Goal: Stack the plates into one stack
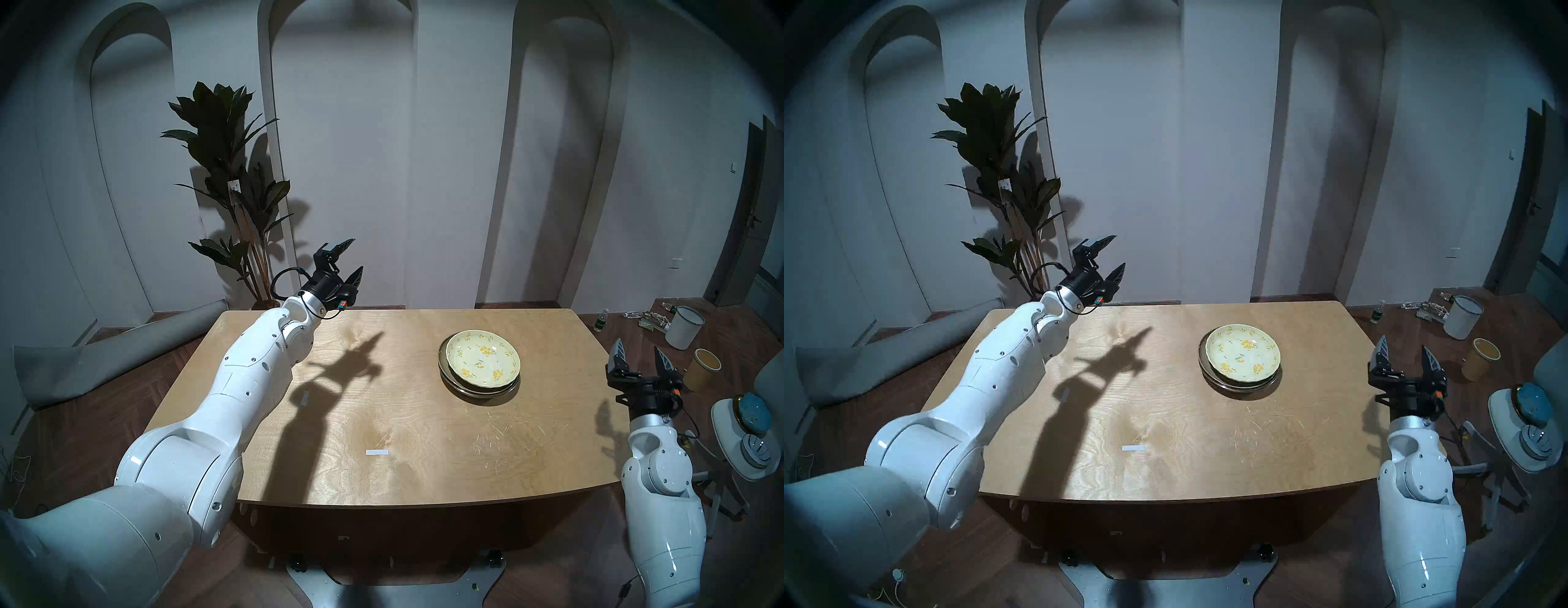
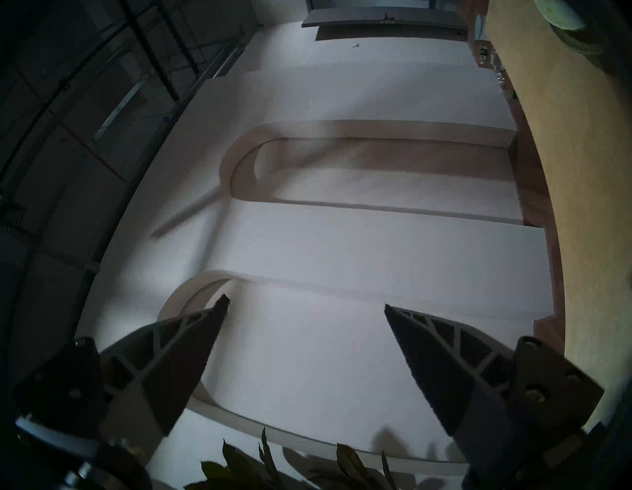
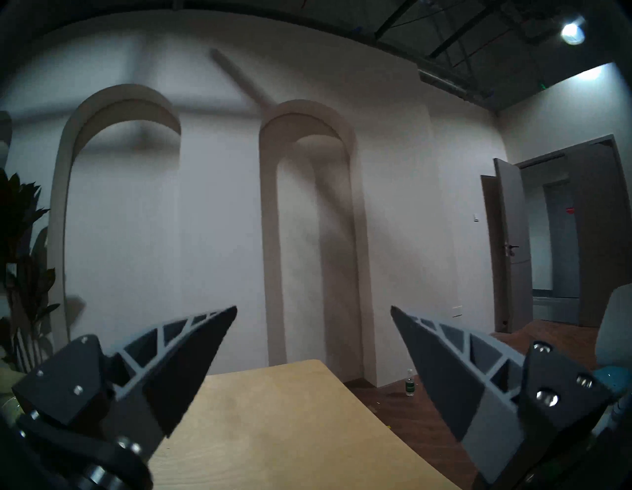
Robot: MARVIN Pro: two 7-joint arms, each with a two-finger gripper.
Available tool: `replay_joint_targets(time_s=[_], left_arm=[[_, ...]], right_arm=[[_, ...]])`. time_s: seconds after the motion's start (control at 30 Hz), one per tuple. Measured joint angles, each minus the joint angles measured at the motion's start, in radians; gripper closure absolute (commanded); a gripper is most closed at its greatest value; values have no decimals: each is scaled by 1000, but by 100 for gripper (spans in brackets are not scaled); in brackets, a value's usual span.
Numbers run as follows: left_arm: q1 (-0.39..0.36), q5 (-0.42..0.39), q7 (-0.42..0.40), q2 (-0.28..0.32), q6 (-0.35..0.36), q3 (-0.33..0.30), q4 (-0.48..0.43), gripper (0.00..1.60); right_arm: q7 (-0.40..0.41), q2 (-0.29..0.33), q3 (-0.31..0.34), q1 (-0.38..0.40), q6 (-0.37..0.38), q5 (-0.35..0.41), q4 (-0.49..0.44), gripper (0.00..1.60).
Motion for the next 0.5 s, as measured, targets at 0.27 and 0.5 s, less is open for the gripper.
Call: replay_joint_targets(time_s=[0.27,0.5], left_arm=[[7,-140,-19,9,-29,-113,-27,0],[4,-262,-94,12,-63,-188,-30,0]], right_arm=[[-4,43,-34,56,109,-49,-25,0],[-17,63,-58,86,174,-77,-31,0]])
